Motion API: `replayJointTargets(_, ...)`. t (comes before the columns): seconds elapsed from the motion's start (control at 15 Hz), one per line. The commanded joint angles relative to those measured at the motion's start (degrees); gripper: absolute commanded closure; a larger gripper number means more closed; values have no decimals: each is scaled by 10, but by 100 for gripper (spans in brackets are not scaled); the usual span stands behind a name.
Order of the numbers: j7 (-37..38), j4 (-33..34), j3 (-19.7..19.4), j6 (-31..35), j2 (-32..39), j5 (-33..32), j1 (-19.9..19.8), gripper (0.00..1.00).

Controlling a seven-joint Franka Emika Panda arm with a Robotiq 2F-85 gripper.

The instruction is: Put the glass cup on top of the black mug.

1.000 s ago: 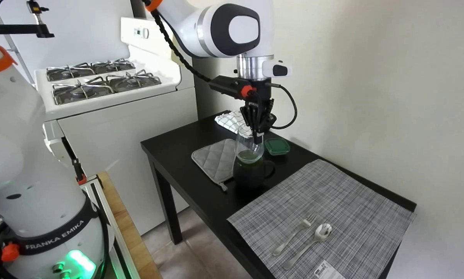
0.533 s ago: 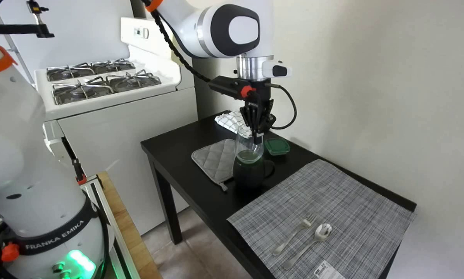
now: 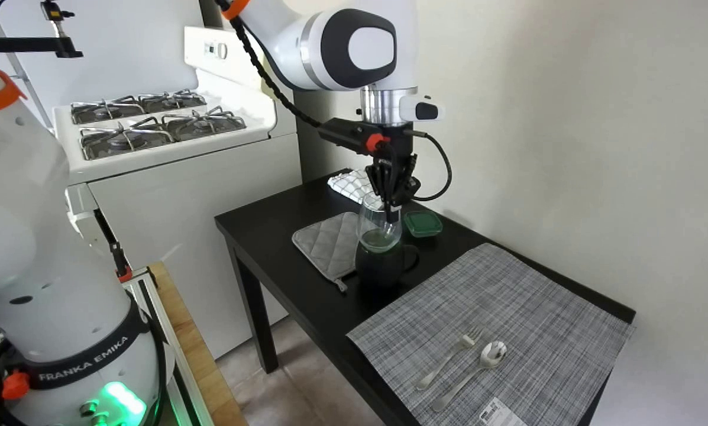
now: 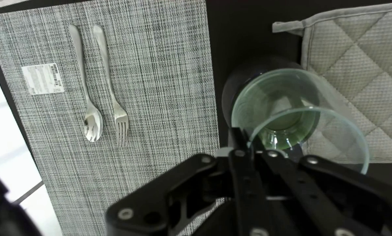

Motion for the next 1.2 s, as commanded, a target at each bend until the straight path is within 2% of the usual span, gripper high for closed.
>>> replayJointTargets(0.0, 15, -15, -3, 10, -7, -6, -2, 99)
replayJointTargets(0.73, 29, -17, -6, 18, 6, -1, -4, 99)
replayJointTargets(0.8, 26, -16, -6, 18, 7, 1, -3, 78)
replayJointTargets(1.13, 25, -13, -7, 15, 9, 0, -3, 41)
